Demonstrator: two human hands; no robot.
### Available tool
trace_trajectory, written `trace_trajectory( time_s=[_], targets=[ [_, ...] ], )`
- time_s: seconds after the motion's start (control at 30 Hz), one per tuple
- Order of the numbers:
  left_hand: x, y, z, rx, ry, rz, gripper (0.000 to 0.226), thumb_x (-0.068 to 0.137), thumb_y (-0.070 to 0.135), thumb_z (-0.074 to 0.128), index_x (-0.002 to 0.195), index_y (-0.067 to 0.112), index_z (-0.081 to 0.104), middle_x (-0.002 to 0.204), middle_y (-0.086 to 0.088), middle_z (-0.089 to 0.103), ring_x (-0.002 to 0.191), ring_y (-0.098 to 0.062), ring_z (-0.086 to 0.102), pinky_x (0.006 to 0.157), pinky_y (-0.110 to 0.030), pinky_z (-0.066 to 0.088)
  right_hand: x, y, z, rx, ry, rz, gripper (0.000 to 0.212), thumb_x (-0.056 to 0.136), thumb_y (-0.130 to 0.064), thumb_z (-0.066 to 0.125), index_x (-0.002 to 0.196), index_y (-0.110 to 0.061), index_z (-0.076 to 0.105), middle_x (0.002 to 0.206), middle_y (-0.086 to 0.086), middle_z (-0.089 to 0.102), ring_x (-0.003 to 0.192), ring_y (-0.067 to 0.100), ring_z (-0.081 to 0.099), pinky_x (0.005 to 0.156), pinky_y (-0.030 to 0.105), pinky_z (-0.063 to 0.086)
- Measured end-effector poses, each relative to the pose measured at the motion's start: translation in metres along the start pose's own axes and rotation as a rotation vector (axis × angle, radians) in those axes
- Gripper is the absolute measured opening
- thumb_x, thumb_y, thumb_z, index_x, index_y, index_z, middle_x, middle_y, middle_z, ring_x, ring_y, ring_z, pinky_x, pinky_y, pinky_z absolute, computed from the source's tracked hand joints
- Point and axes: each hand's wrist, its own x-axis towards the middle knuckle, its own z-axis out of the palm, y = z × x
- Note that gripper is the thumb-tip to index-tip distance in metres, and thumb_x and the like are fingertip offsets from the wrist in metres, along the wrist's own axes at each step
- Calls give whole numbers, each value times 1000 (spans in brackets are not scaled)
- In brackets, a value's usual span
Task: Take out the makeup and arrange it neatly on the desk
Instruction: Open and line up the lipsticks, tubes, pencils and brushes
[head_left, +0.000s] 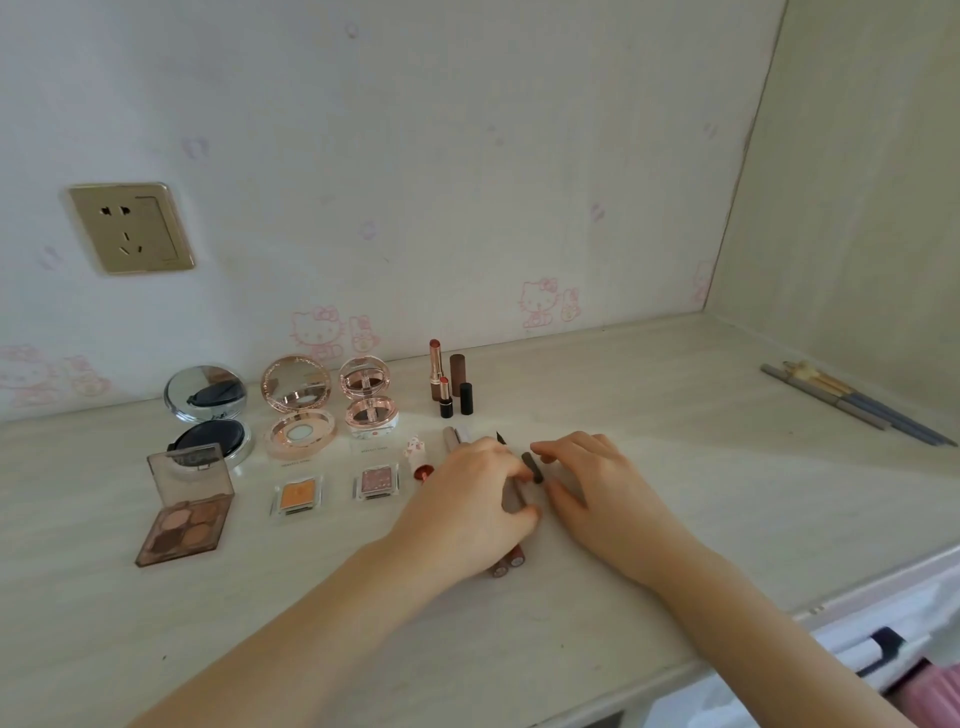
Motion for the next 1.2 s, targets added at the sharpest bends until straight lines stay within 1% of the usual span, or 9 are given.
trace_trajectory(
  time_s=[0.13,0.23,0.33,0.4,0.53,0.6,0.7,0.93,1.2],
  targets=[
    [6,5,0,-12,39,5,28,89,31,59,115,26,65,114,12,57,109,-6,49,82,-14,30,-1,3,-12,-3,-7,45,36,91,-15,56,127,-17,58,123,-4,59,119,16,48,93,17,36],
    [18,14,2,-5,61,42,29,92,30,55,119,25,64,121,12,57,117,-5,47,87,-14,30,-5,14,-31,-94,-42,81,39,93,-21,53,132,-18,53,131,-3,55,127,15,44,100,25,38],
    [34,27,6,5,42,68,31,95,29,51,124,26,61,126,13,56,122,-5,43,83,-18,27,-12,35,-56,-153,-67,167,40,95,-24,51,134,-20,51,135,-4,52,129,15,42,101,27,39],
    [48,36,13,-1,3,96,31,95,28,50,124,24,60,125,10,57,122,-9,44,88,-23,36,-19,52,-73,-193,-82,220,40,96,-26,49,135,-21,49,136,-5,50,129,14,41,102,28,39],
    [82,54,33,16,-94,167,31,95,27,50,124,22,60,122,5,58,119,-14,47,97,-36,43,-32,89,-102,-258,-88,303,39,97,-25,48,137,-21,48,138,-4,49,129,14,41,103,27,37],
    [101,64,43,23,-133,210,32,94,25,50,124,20,60,125,3,58,121,-16,47,101,-34,40,-38,109,-115,-286,-81,337,39,97,-24,48,136,-19,48,137,-3,50,128,15,42,103,25,34],
    [132,80,62,23,-169,259,33,94,26,51,125,20,59,128,1,56,123,-17,47,103,-32,38,-45,139,-133,-335,-56,394,37,97,-24,48,134,-20,50,134,-2,52,125,16,45,100,29,41],
    [204,119,123,13,-279,302,37,96,32,47,131,21,52,139,0,46,129,-21,42,108,-39,35,-42,200,-156,-422,28,497,37,94,-22,48,130,-19,54,134,2,52,126,21,43,94,34,44],
    [262,161,172,26,-263,380,51,99,24,41,148,17,29,158,-1,22,141,-23,27,114,-38,28,-37,241,-156,-444,25,504,32,94,-24,44,122,-17,56,121,3,56,112,24,46,93,38,45]
  ],
)
